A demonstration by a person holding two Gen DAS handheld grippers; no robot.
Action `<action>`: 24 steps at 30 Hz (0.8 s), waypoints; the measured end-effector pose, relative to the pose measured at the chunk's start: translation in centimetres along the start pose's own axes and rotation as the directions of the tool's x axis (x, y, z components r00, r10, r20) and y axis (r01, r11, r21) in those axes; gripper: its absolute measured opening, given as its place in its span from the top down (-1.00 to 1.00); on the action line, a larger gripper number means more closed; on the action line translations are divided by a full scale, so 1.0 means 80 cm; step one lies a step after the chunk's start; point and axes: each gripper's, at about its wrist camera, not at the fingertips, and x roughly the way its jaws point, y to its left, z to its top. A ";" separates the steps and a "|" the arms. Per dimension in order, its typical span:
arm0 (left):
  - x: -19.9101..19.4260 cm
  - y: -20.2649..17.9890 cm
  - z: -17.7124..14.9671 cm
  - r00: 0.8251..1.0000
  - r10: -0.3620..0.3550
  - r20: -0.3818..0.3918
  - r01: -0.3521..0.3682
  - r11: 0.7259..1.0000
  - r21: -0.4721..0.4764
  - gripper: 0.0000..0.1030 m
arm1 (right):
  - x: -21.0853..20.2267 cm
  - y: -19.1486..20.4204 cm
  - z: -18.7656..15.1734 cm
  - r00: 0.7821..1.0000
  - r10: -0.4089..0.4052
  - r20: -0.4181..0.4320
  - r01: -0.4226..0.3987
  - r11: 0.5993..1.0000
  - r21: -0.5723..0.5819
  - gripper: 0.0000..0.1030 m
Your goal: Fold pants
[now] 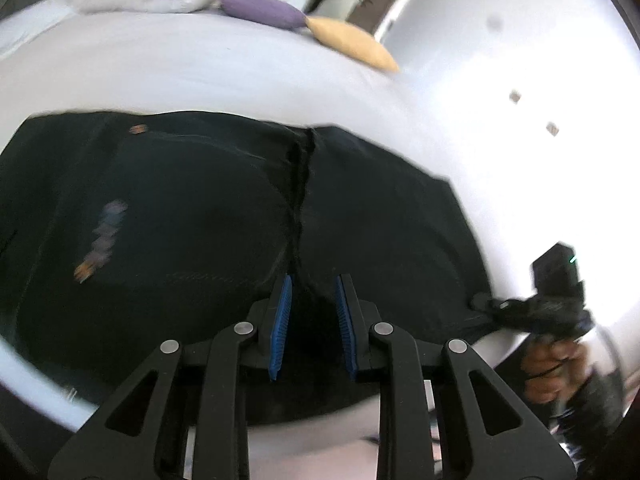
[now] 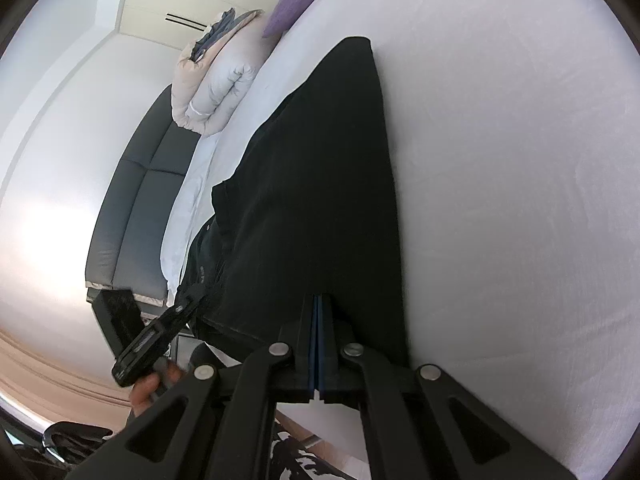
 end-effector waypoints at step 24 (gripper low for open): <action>-0.131 0.225 -0.058 0.933 0.007 0.359 0.234 0.747 -0.622 -0.86 | 0.005 0.093 0.009 0.983 0.184 -0.016 -0.184 0.981 -0.067 0.02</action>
